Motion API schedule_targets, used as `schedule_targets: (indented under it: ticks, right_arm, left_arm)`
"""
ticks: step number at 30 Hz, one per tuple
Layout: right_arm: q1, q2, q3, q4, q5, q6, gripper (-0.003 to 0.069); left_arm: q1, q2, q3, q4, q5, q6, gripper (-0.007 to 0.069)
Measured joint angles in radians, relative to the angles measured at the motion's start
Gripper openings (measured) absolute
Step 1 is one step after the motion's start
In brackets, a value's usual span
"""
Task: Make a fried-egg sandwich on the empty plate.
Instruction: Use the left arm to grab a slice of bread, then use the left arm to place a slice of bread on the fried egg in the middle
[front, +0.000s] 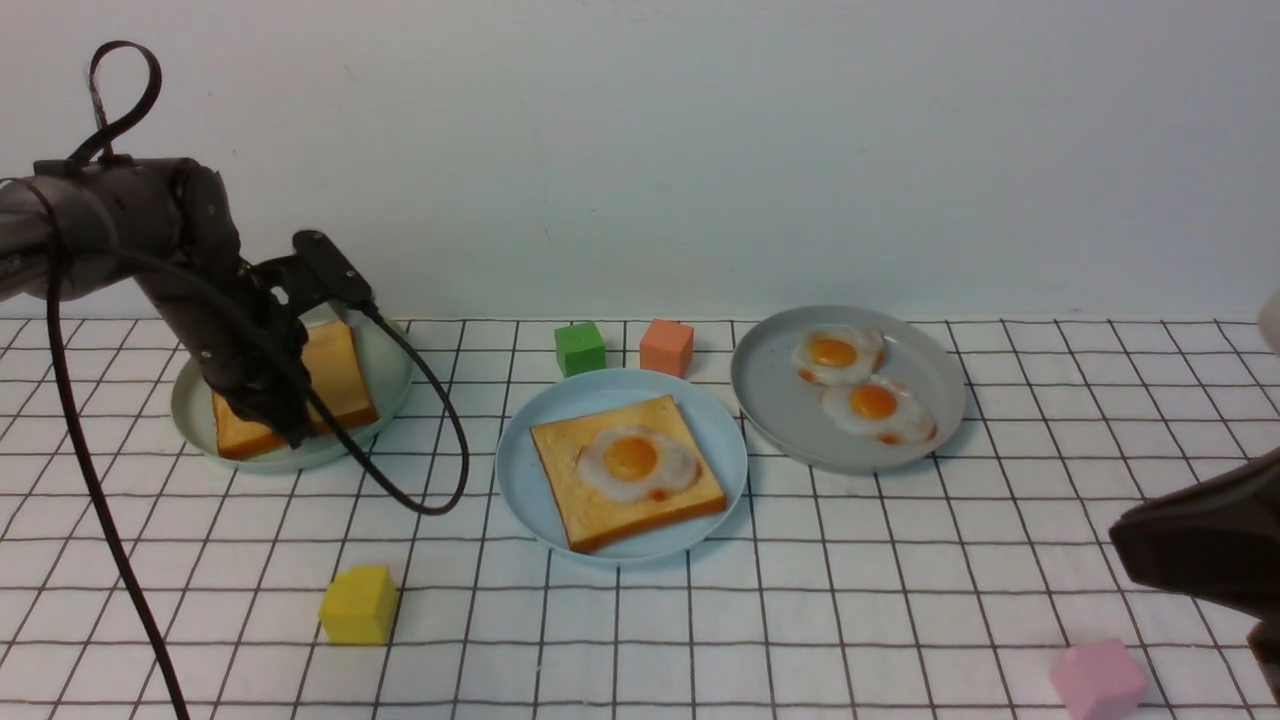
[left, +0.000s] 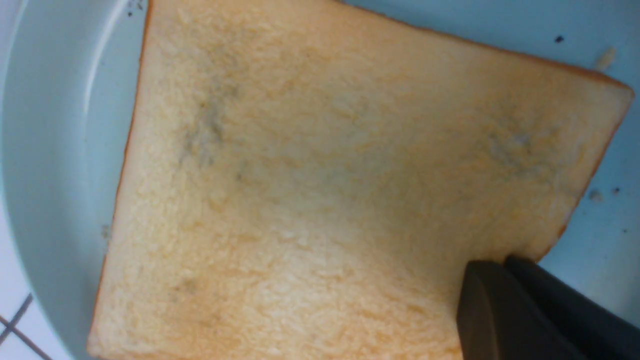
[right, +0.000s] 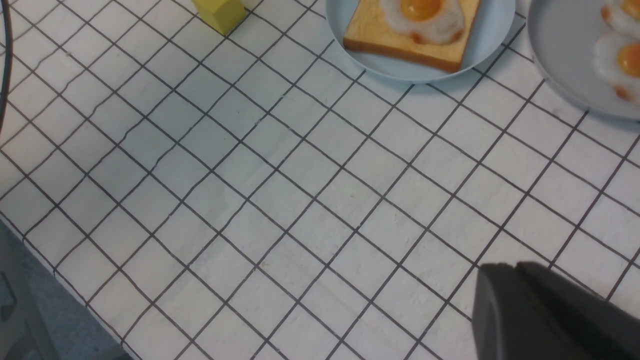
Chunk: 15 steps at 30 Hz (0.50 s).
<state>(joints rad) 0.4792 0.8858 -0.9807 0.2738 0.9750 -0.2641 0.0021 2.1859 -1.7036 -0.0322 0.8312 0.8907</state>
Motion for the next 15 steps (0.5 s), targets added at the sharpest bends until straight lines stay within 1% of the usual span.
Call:
schedule_targets:
  ticks: [10,15]
  right_arm:
    - [0.0,-0.002,0.0,-0.001,0.021,0.0,0.0053]
    - [0.0,-0.023,0.0,-0.036,0.024,0.001,0.0055]
  left_arm:
    - [-0.006,-0.074,0.007,-0.034,0.041,-0.016,-0.0013]
    - [-0.046,-0.141,0.009,-0.033,0.041,-0.05,-0.0013]
